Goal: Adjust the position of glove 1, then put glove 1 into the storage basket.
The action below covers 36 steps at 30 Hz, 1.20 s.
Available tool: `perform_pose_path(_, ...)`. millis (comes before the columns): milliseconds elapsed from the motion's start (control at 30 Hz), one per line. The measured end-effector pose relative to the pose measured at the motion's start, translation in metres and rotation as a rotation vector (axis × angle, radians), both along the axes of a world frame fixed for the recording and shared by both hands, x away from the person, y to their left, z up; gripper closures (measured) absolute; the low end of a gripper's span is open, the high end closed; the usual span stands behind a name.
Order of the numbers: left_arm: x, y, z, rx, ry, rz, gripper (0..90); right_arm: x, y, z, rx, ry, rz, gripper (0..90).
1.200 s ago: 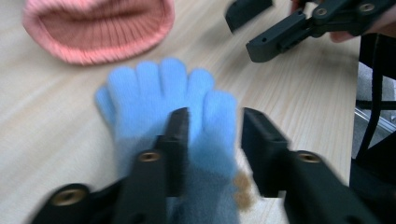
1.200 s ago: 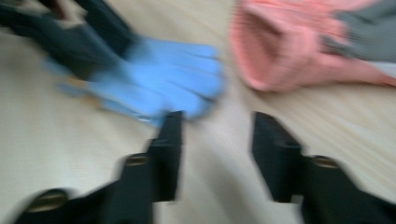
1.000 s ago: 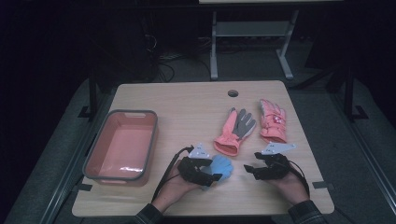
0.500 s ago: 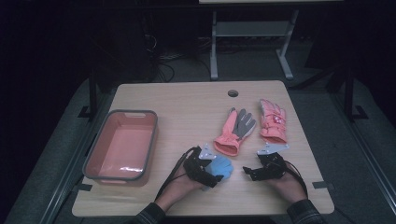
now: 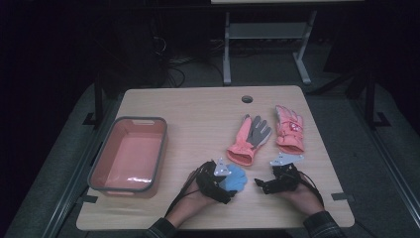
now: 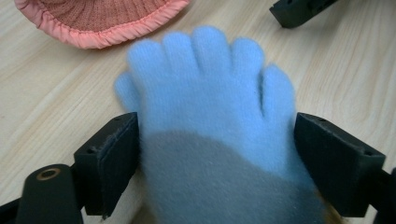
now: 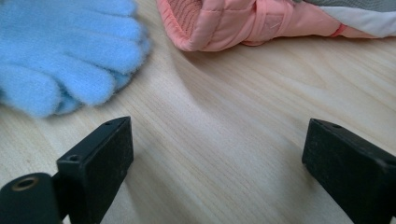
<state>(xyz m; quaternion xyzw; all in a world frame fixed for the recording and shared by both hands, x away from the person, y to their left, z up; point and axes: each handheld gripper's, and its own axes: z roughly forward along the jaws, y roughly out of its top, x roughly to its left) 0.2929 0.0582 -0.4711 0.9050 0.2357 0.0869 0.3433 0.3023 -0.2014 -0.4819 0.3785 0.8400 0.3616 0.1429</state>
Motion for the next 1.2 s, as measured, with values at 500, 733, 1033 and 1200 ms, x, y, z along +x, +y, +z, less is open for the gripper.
perform_pose_path(500,-0.001,0.005,0.007,0.002,0.009,-0.019,57.0,0.0,0.0,0.0,0.002,0.005,-0.002,8.1)
perform_pose_path(733,0.006,0.012,0.008,-0.034,0.071,-0.021,70.1,0.0,0.002,0.0,0.001,0.007,-0.002,8.1)
perform_pose_path(1033,0.013,0.019,0.016,-0.083,0.123,-0.016,74.7,0.0,0.002,0.0,0.001,0.007,-0.003,8.1)
perform_pose_path(1200,0.014,0.023,0.024,-0.103,0.12,-0.011,75.3,0.0,0.002,0.0,0.001,0.007,-0.002,8.1)
